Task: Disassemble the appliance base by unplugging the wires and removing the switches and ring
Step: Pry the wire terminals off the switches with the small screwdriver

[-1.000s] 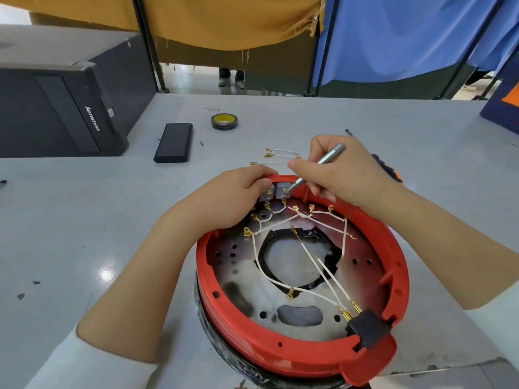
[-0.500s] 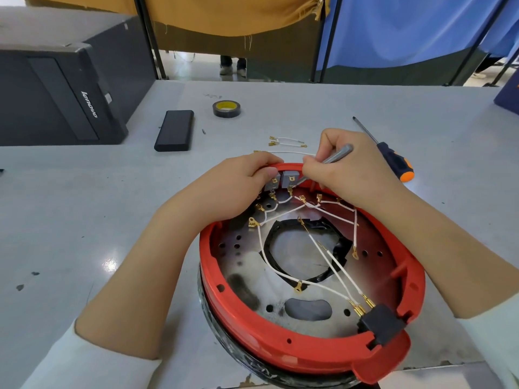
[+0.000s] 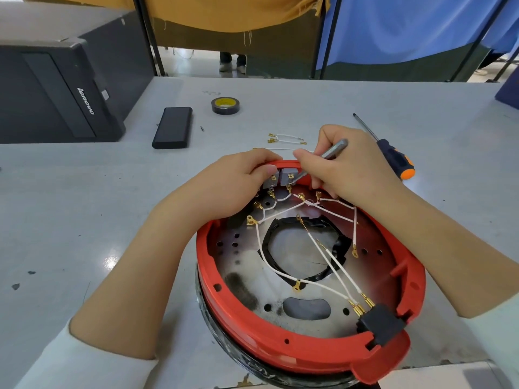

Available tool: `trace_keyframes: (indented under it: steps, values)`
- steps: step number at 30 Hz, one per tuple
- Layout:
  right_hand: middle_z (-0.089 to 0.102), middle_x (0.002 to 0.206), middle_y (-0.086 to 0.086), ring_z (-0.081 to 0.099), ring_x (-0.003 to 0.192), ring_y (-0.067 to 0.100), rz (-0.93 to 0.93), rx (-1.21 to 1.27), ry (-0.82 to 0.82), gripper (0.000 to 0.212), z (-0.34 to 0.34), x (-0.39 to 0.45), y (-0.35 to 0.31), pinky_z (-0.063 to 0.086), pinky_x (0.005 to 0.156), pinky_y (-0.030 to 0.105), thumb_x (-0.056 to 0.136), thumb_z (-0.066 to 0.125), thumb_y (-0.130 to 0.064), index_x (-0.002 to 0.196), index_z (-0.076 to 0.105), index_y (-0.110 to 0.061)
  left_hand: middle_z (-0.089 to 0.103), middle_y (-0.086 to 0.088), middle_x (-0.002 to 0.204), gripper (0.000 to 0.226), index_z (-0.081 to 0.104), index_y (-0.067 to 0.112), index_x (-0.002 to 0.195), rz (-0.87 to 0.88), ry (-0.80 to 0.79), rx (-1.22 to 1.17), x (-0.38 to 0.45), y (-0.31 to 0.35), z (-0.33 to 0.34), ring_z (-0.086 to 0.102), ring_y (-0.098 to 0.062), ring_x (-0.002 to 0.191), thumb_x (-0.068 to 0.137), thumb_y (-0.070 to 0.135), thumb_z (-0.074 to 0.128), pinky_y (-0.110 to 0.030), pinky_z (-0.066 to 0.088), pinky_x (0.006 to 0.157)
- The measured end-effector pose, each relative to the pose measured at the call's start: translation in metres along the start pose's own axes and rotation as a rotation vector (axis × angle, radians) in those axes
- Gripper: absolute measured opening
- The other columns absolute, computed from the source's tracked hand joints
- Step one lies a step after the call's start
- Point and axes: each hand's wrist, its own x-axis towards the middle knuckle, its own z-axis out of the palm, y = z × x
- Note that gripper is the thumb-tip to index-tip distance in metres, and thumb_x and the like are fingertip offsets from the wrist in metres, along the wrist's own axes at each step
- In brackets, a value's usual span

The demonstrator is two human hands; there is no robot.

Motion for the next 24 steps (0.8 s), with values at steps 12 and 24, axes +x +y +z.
trace_keyframes:
  steps: [12,24]
  values:
    - [0.054,0.038,0.005,0.034,0.026,0.018,0.076,0.180,0.085,0.044,-0.0060,0.0004,-0.0050,0.030,0.034,0.019,0.090,0.058,-0.016,0.053,0.033,-0.014,0.058,0.012,0.122,0.029,0.052,0.037,0.126,-0.007,-0.005,-0.013,-0.0021,0.0009,-0.0009,0.051,-0.008,0.108,0.100,0.036,0.038,-0.023,0.034,0.086]
    - [0.063,0.049,0.004,0.044,0.030,0.015,0.035,0.057,0.011,0.036,-0.0018,0.0004,-0.0012,0.035,0.037,0.017,0.090,0.062,-0.026,0.061,0.041,-0.016,0.058,0.011,0.121,0.028,0.051,0.038,0.125,-0.004,-0.006,-0.003,-0.0012,0.0012,-0.0014,0.051,-0.008,0.104,0.100,0.036,0.038,-0.023,0.033,0.083]
